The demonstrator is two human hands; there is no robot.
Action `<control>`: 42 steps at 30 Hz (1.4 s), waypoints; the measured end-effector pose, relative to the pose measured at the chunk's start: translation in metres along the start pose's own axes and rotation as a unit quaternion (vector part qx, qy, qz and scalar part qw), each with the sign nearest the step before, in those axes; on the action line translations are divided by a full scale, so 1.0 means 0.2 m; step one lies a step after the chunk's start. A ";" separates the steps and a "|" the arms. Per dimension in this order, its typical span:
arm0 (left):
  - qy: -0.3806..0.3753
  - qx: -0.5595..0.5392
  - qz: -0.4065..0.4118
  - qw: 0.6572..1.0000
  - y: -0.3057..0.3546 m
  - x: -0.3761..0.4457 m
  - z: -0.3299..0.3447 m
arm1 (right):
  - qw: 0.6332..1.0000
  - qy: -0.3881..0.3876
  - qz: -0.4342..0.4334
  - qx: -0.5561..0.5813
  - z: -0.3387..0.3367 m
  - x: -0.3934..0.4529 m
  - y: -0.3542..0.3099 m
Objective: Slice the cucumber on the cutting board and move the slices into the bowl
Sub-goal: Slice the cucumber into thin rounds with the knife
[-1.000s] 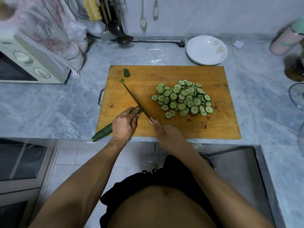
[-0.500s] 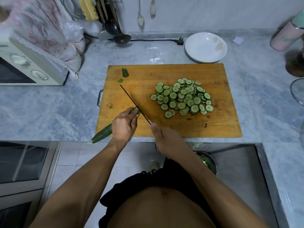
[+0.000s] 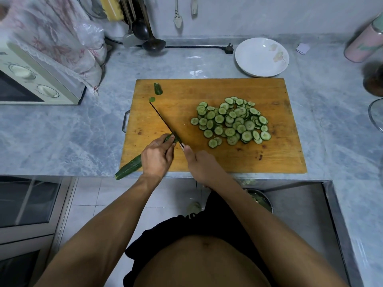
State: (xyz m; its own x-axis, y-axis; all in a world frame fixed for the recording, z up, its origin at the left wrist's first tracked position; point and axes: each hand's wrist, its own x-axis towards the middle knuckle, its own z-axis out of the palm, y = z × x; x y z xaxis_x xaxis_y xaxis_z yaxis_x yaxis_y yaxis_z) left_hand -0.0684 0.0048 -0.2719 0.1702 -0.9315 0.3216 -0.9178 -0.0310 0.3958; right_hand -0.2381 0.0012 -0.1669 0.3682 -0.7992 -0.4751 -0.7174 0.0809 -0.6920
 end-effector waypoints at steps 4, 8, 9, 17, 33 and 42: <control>-0.007 -0.010 -0.012 1.000 -0.01 0.01 -0.01 | 1.000 0.016 -0.007 0.011 0.06 0.00 0.02; -0.019 -0.038 -0.021 0.999 0.00 0.01 -0.02 | 1.000 0.013 0.000 0.013 0.04 0.02 0.04; -0.021 -0.043 -0.023 0.999 0.00 0.01 -0.03 | 1.000 0.013 0.006 0.021 0.02 0.02 0.05; -0.021 -0.049 -0.026 0.998 -0.02 0.01 -0.01 | 0.998 0.040 0.002 0.038 -0.09 -0.03 0.15; -0.016 -0.040 -0.019 0.999 0.01 0.00 -0.04 | 0.998 -0.002 -0.050 -0.027 -0.03 -0.11 0.07; -0.002 -0.036 0.003 0.999 0.01 0.00 -0.01 | 1.000 -0.006 0.000 0.008 -0.03 -0.03 0.02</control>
State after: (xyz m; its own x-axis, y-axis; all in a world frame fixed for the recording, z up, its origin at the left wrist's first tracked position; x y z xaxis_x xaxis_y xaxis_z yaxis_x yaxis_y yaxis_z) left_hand -0.0684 0.0063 -0.2691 0.1634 -0.9332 0.3201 -0.8907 0.0000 0.4546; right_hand -0.2470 0.0024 -0.1638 0.3750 -0.7921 -0.4816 -0.7078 0.0909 -0.7006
